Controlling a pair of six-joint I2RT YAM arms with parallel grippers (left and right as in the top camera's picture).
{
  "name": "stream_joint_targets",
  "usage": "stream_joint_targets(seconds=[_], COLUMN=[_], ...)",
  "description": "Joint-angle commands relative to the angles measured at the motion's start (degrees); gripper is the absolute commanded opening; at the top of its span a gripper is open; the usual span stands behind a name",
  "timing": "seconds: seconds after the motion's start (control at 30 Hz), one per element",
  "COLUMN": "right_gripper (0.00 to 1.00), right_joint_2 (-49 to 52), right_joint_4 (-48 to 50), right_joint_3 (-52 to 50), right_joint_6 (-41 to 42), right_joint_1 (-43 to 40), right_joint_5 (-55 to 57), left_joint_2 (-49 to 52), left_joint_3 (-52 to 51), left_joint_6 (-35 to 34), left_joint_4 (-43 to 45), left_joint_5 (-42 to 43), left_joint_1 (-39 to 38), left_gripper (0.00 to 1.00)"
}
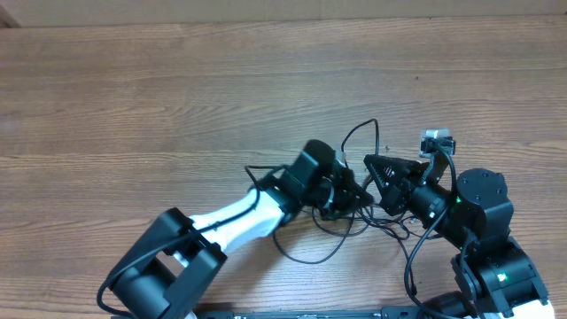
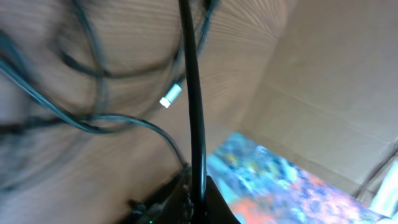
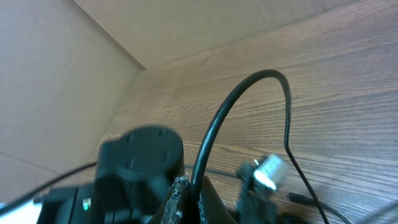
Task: Untangle cables
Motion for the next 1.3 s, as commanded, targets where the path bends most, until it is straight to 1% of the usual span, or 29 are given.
stream_joint_targets(seconds=[0.0,0.03,0.1,0.17,0.27,0.37,0.4,0.5,0.57,0.7,0.8,0.83,0.87,0.93,1.0,1.1,1.2,1.27], right_gripper=[0.04,0.04,0.04,0.04,0.04,0.04,0.04,0.04,0.04,0.04,0.04,0.04,0.04,0.04,0.04,0.04,0.04,0.04], right_joint_2=[-0.59,-0.61,-0.61,-0.59,-0.57,-0.42,-0.24,0.52,1.25,2.38,2.54,2.54,2.54,2.58,3.06,4.74,7.87,10.10], right_joint_4=[0.26,0.33,1.40,2.49,2.82,2.93,2.91,2.51,1.29,-1.16,-1.25,-0.81,-0.17,1.97,4.02,7.76,12.37,14.25], right_joint_3=[2.21,2.84,5.20,8.24,14.82,21.16,23.65,30.40,34.73,41.13,43.39,43.67,43.87,43.85,43.85,43.85,43.85,43.85], right_joint_6=[-0.50,-0.70,-4.61,-7.80,-7.98,-8.00,-8.66,-13.00,-15.37,-18.38,-19.21,-19.98,-20.87,-24.55,-30.21,-38.32,-48.15,-54.23], right_joint_1=[-0.07,-0.07,-0.04,-0.07,-0.04,-0.04,-0.04,-0.04,-0.04,-0.04,-0.04,-0.04,-0.04,-0.04,-0.07,-0.07,-0.07,-0.50], right_joint_5=[0.76,1.53,1.64,2.38,11.17,22.25,25.64,30.80,33.68,39.52,45.11,46.56,48.35,51.95,55.56,63.19,71.82,74.25], left_joint_2=[-2.27,-3.26,-6.36,-9.03,-12.39,-13.46,-13.46,-13.44,-13.42,-13.40,-13.40,-13.40,-13.40,-13.40,-13.40,-13.40,-13.40,-13.40], left_joint_3=[0.46,0.46,0.46,0.46,0.46,0.46,0.46,0.46,0.46,0.46,0.46,0.46,0.46,0.46,0.46,0.46,0.46,0.46], left_joint_6=[14.40,16.70,21.38,23.17,23.67,23.71,23.69,22.60,20.76,18.23,16.48,15.98,15.76,15.78,15.78,15.76,15.80,15.80], left_joint_4=[-6.80,-10.71,-22.03,-31.45,-44.72,-53.55,-55.69,-61.44,-63.19,-62.69,-62.40,-62.40,-62.40,-62.42,-62.42,-62.40,-62.45,-62.42], left_joint_5=[0.74,-0.26,-5.27,-11.50,-22.73,-30.40,-32.48,-39.10,-41.64,-41.55,-41.51,-41.53,-41.51,-41.51,-41.51,-41.46,-41.09,-41.13], left_joint_1=[4.92,6.32,9.88,12.70,16.63,19.21,19.80,21.11,21.49,21.33,21.24,21.24,21.24,21.24,21.24,21.24,21.24,21.24], left_gripper=[0.04,0.04,0.04,0.04,0.04,0.05,0.04,0.04,0.04,0.04,0.05,0.11,0.27,0.77,1.00,1.00,1.00,1.00])
